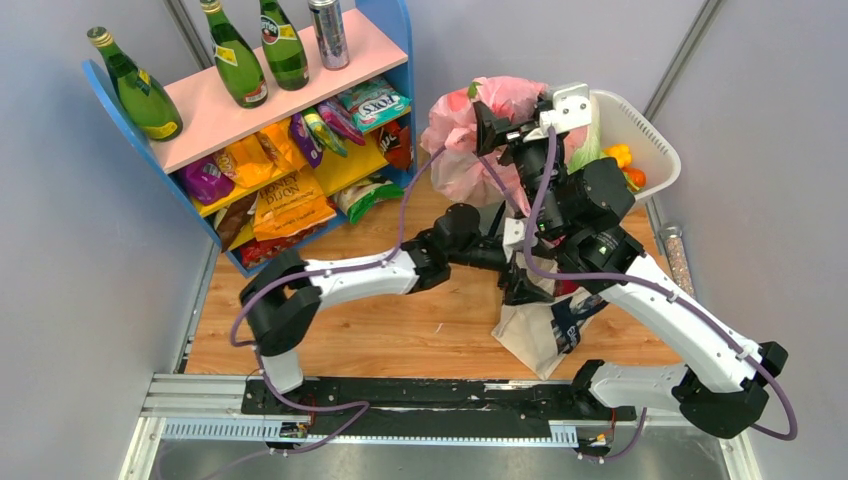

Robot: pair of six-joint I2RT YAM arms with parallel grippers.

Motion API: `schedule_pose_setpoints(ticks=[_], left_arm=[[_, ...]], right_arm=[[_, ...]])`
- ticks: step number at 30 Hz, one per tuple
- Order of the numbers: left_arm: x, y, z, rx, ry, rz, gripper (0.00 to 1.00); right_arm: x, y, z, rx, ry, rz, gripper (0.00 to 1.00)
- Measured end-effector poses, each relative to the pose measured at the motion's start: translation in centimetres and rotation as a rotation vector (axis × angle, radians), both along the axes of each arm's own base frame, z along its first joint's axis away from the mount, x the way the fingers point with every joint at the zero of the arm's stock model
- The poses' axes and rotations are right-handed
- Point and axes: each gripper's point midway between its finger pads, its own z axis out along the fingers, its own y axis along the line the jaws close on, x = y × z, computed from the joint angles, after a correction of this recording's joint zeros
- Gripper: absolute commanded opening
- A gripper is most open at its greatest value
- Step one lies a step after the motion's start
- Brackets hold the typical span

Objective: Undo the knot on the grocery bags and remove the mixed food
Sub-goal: Move the takeout bag to the center of the board, then place the takeout bag at the center of the board.

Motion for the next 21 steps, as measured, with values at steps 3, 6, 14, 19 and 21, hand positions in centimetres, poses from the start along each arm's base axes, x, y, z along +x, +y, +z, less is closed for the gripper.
schedule_pose_setpoints(ticks=[3,6,14,19,21], left_arm=[[-1.1,2.7,1.0,0.050,-0.014,0.007,1.00],[-2.5,5.6,3.3,0.080,-0.044,0.010,1.00],[-6.5,14.2,4.8,0.187,0.000,0.042,1.00],[-3.9,18.9,4.5,0.300,0.070,0.205,1.00],[-0.2,21.8,6.5,0.283,0.073,0.373,1.00]], right_arm=[[0.0,-0.3,0.1,-0.016,-0.007,-0.017,0.00],[0.2,-0.7,0.2,-0.030,-0.013,-0.043,0.00],[2.4,-3.1,1.3,-0.025,-0.017,-0.147,0.00],[2.9,-3.1,0.5,-0.004,0.026,-0.132,0.00],[2.8,-2.2,-0.2,0.003,0.056,-0.100,0.00]])
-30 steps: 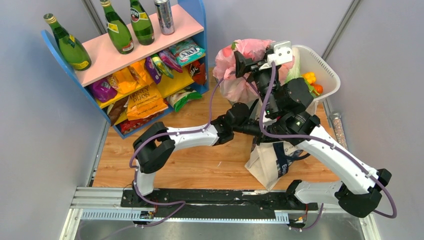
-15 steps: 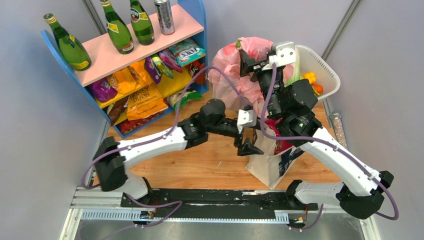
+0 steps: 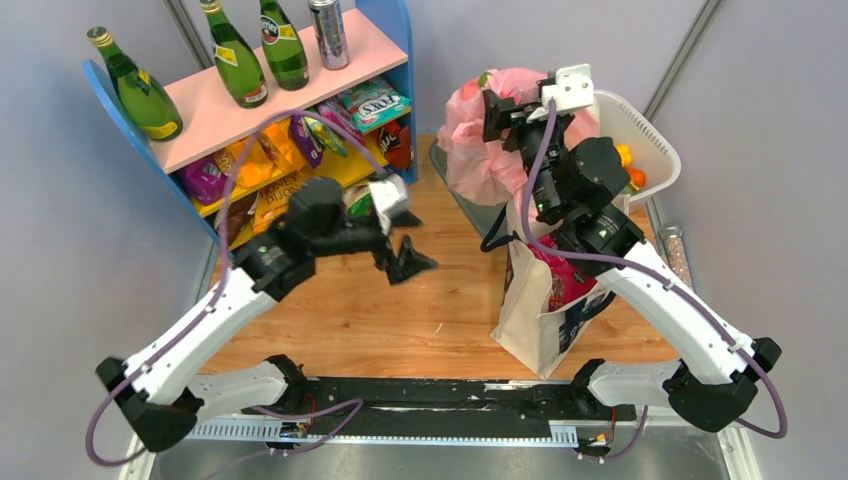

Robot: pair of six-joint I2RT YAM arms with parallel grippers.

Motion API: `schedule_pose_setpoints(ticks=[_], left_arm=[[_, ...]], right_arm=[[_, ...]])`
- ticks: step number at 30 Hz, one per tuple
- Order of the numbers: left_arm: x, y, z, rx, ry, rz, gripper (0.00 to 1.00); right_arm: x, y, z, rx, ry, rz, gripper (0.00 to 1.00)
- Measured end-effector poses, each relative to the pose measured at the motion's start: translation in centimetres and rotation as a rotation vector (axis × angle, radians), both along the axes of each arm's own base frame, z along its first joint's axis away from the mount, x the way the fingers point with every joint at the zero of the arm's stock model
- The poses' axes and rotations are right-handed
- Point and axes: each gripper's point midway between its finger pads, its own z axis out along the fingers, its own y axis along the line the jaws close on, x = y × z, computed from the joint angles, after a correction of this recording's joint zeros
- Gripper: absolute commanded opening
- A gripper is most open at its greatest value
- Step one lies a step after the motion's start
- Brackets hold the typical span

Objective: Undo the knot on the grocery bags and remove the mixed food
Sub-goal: Place the takeout bag at the center of the board.

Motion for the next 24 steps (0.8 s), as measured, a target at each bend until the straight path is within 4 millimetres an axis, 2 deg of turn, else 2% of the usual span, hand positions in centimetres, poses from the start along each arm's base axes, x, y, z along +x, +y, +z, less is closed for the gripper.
schedule_pose_setpoints(ticks=[3,5,8,10,13,18,19,21,23,24], left_arm=[[4.8,4.8,4.2,-0.057,-0.084,0.263,1.00],[6.8,7.8,6.4,-0.096,-0.138,0.416,1.00],[8.1,11.0,8.2,-0.129,-0.200,0.584,1.00],[8.8,12.9,8.5,-0.134,-0.232,0.686,1.00],[9.0,15.5,8.0,-0.127,-0.277,0.812,1.00],[7.1,18.3,7.3,-0.163,-0.367,0.882,1.00],[6.6,18.5,7.4,-0.176,-0.386,0.879,1.00],[6.1,18.6,7.9,-0.194,-0.415,0.864,1.00],[6.0,18.0,8.1,-0.198,-0.437,0.824,1.00],[6.1,17.5,7.8,-0.190,-0.442,0.799,1.00]], right_arm=[[-0.5,2.4,-1.3,-0.004,0.042,0.051,0.00],[-1.2,5.1,-2.5,-0.020,0.069,0.102,0.00],[-2.2,9.4,-5.3,-0.058,0.124,0.183,0.00],[-2.9,11.5,-8.0,-0.079,0.184,0.237,0.00],[-3.8,13.4,-13.1,-0.089,0.313,0.310,0.00],[-5.9,15.7,-22.8,-0.075,0.569,0.429,0.00],[-6.5,16.2,-25.1,-0.081,0.630,0.454,0.00],[-7.5,16.9,-28.3,-0.095,0.727,0.489,0.00],[-8.5,17.4,-30.7,-0.100,0.807,0.527,0.00],[-9.0,17.7,-31.2,-0.097,0.832,0.548,0.00]])
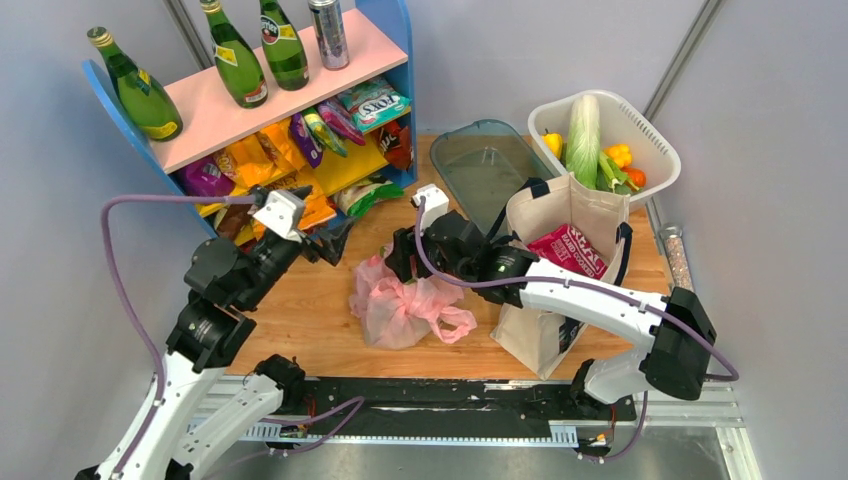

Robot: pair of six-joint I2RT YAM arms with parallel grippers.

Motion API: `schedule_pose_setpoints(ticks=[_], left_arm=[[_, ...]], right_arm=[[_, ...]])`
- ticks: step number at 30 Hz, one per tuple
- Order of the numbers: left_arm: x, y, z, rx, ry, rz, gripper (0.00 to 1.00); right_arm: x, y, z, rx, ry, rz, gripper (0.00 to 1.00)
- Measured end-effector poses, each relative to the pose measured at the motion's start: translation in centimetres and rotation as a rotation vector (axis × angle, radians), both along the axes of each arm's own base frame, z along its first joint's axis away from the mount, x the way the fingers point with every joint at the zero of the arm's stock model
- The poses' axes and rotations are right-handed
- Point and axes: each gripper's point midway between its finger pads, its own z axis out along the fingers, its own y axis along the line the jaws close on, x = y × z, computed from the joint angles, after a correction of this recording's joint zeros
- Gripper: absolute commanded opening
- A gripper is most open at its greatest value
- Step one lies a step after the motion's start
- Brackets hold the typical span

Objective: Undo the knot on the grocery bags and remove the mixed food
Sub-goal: Place the takeout bag at the center of the board, then untie the takeout bag at the center of the board.

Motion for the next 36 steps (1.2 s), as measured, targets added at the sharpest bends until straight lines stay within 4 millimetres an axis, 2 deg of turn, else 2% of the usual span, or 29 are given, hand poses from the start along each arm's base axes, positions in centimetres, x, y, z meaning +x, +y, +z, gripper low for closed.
schedule_pose_setpoints(ticks=[2,7,11,12,13,14,16,18,21,23,26,30,33,36], left_arm=[[0.4,-0.8,-0.9,0.027,0.013,-0.030,1.00],[1.3,-2.7,-4.4,0.087,0.092,-0.101,1.00],[1.6,-3.5,-5.8,0.108,0.128,-0.133,1.00],[1.6,-3.6,-5.8,0.110,0.130,-0.140,1.00],[1.5,-3.7,-5.9,0.111,0.131,-0.146,1.00],[1.5,-3.8,-6.0,0.112,0.134,-0.154,1.00],[1.5,-4.2,-6.2,0.117,0.141,-0.173,1.00],[1.5,-4.6,-6.6,0.123,0.152,-0.193,1.00],[1.6,-5.4,-7.4,0.137,0.181,-0.234,1.00],[1.6,-6.0,-8.2,0.150,0.212,-0.263,1.00],[1.8,-6.6,-9.3,0.162,0.257,-0.288,1.00],[1.4,-6.7,-9.9,0.154,0.297,-0.301,0.98],[0.8,-6.9,-10.5,0.137,0.343,-0.317,0.88],[0.1,-7.0,-11.9,0.134,0.426,-0.331,0.88]], right_arm=[[-1.0,0.6,-0.3,0.024,0.047,0.046,0.00],[-4.3,2.1,1.0,0.129,0.149,0.191,0.00],[-4.8,1.8,0.8,0.151,0.182,0.182,0.01],[-4.4,1.6,0.4,0.147,0.186,0.157,0.09],[-3.9,1.2,-0.2,0.136,0.190,0.128,0.24],[-3.2,0.8,-1.0,0.117,0.192,0.090,0.48],[-1.5,0.2,-2.5,0.078,0.186,0.015,0.84],[-0.2,-0.4,-4.0,0.029,0.177,-0.046,0.97],[1.0,-1.8,-4.9,-0.043,0.144,-0.093,1.00],[1.1,-2.4,-4.1,-0.057,0.108,-0.094,1.00],[0.5,-3.5,-0.9,-0.017,0.033,-0.069,1.00],[-1.6,-5.6,2.9,0.070,-0.060,-0.015,1.00],[-3.2,-6.7,2.8,0.086,-0.082,0.031,1.00],[-3.7,-6.7,1.4,0.061,-0.065,0.056,0.99]])
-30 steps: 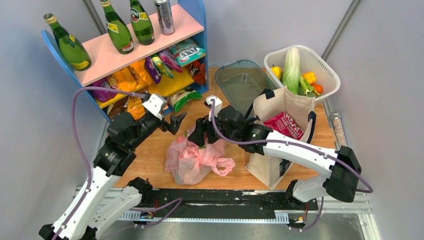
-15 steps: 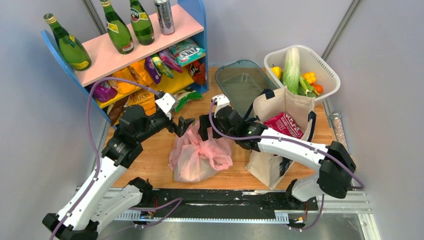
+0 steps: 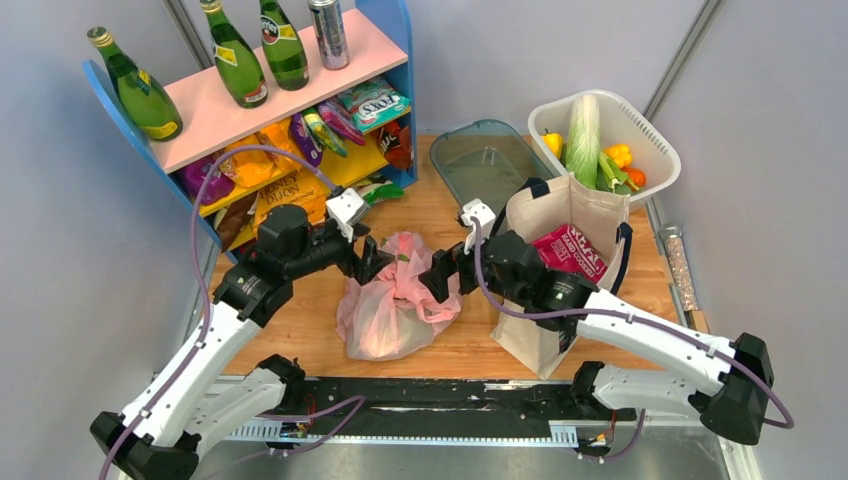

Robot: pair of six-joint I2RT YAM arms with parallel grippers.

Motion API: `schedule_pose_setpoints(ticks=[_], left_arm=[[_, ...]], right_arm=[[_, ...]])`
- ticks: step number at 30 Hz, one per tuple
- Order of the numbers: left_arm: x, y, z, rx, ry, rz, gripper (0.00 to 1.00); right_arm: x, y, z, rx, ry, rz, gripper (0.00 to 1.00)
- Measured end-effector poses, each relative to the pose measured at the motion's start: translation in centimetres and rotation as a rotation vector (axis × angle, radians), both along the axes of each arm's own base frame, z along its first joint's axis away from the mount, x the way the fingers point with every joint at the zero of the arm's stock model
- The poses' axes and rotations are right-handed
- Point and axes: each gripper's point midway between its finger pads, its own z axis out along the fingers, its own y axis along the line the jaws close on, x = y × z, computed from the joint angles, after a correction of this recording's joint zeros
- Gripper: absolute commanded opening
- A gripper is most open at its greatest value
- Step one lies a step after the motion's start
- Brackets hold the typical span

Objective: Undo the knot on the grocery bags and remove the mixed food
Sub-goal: Untie the takeout bag at the center of the board.

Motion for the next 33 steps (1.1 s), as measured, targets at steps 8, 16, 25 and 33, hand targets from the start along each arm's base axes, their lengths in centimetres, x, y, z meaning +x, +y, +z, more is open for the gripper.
schedule_pose_setpoints(ticks=[8,16,25,33], left_arm=[[-1.5,0.2,-6.1,0.019,0.284,0.054,0.90],[0.3,-1.0,-10.5,-0.058,0.435,0.157,0.40],[4.9,-3.9,-13.9,-0.125,0.457,0.178,0.00],[7.6,-8.9,-12.3,-0.209,0.444,-0.020,0.48]], right_arm=[[-0.8,2.7,-4.1,-0.114,0.013,0.113,0.98],[0.1,5.0,-8.5,-0.222,0.011,0.160,0.37],[-2.8,6.8,-8.2,-0.150,0.073,0.185,0.00],[-1.7,5.4,-6.8,-0.054,0.142,-0.006,0.47]])
